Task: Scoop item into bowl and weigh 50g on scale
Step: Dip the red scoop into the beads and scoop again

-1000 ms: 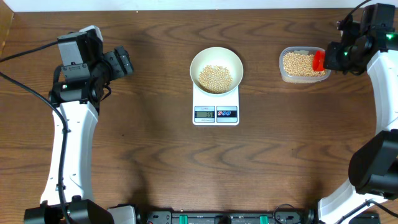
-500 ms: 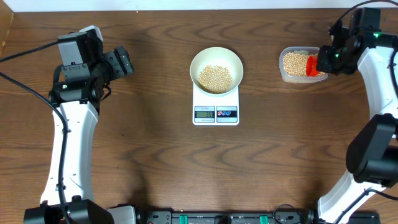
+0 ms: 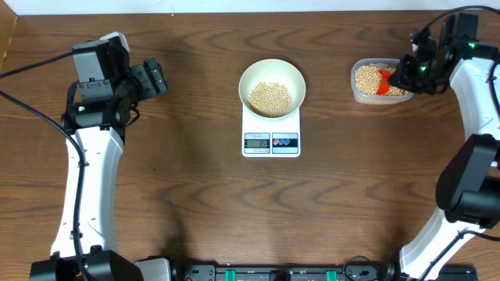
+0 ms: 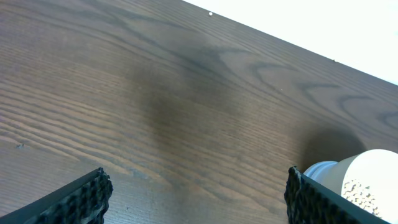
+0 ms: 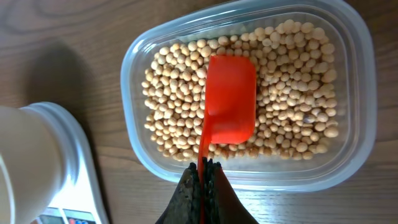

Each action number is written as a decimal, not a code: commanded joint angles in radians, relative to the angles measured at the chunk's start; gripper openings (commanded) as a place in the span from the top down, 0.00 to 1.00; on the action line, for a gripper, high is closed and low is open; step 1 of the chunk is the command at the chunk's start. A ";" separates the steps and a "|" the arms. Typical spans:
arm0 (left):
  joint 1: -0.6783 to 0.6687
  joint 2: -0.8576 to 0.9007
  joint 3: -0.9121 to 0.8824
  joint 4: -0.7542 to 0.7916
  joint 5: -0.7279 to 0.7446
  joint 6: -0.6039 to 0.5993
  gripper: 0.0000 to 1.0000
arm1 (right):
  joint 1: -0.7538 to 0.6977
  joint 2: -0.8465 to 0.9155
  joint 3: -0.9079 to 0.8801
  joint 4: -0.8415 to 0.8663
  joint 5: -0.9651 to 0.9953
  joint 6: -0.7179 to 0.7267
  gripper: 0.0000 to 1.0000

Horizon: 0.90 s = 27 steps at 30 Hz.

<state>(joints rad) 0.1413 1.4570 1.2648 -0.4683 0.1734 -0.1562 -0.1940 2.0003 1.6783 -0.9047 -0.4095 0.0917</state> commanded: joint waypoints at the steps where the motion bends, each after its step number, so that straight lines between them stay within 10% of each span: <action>1: 0.002 -0.002 0.009 -0.003 -0.010 0.014 0.09 | -0.016 0.015 -0.005 -0.002 -0.122 0.029 0.99; 27: 0.002 -0.002 0.009 -0.003 -0.010 0.014 0.09 | -0.171 0.015 -0.005 -0.062 -0.325 -0.042 0.99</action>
<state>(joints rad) 0.1413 1.4570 1.2648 -0.4683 0.1734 -0.1562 -0.3500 2.0022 1.6779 -0.9661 -0.6617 0.0925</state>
